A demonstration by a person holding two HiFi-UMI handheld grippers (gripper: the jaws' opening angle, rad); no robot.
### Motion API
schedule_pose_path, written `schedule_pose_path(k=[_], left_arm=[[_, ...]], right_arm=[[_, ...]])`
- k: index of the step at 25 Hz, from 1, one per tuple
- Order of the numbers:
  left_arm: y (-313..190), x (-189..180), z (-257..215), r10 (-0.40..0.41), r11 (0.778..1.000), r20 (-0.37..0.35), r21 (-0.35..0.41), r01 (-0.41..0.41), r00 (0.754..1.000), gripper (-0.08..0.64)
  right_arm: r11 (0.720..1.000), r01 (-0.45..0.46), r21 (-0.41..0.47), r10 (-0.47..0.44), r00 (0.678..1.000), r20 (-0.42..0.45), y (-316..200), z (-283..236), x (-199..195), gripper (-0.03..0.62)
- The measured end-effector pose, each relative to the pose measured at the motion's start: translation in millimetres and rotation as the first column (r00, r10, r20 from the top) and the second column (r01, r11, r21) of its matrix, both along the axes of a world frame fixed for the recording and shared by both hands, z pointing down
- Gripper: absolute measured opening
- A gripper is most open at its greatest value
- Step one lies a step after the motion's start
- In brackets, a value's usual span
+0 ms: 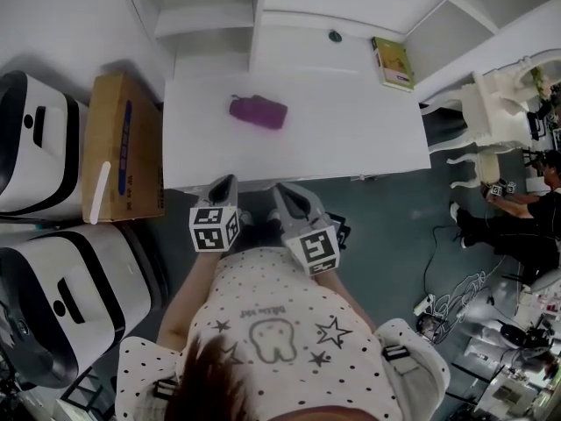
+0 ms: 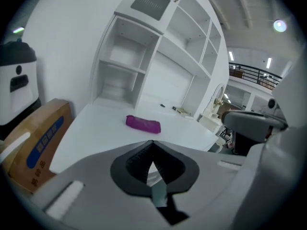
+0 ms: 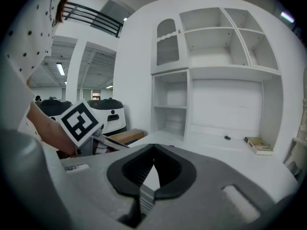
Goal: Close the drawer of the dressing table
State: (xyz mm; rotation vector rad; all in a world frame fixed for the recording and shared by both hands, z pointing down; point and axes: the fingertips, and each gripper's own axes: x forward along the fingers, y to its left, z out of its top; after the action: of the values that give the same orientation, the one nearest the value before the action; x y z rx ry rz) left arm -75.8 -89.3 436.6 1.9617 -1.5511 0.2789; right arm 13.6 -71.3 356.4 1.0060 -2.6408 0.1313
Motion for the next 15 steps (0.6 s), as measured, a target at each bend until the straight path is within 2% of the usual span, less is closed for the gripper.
schedule_pose_path(k=[4,8,11,15], left_arm=[[-4.1,-1.4,-45.3,0.007,0.994,0.032,0.113,-0.011,0.999,-0.006],[-4.4,4.4,-85.1,0.033,0.973,0.08,0.225,-0.05,0.996,-0.006],[-0.6,7.7,-105.1,0.043,0.958,0.096,0.278,-0.068,0.994,-0.006],[8.3,5.1,-125.0,0.023,0.943,0.094,0.328,-0.053,0.995,-0.006]], right_arm=[[1.0,0.002,0.012,-0.002,1.0,-0.001,-2.3,-3.2,-1.6,-0.005],[0.999,0.0,0.033,-0.001,1.0,0.003,-6.0,-8.0,-3.3,-0.005],[0.999,0.0,0.05,0.0,1.0,0.013,-7.5,-14.4,-5.3,-0.005],[0.997,0.002,0.083,-0.006,0.999,0.038,-8.9,-31.9,-7.8,-0.005]])
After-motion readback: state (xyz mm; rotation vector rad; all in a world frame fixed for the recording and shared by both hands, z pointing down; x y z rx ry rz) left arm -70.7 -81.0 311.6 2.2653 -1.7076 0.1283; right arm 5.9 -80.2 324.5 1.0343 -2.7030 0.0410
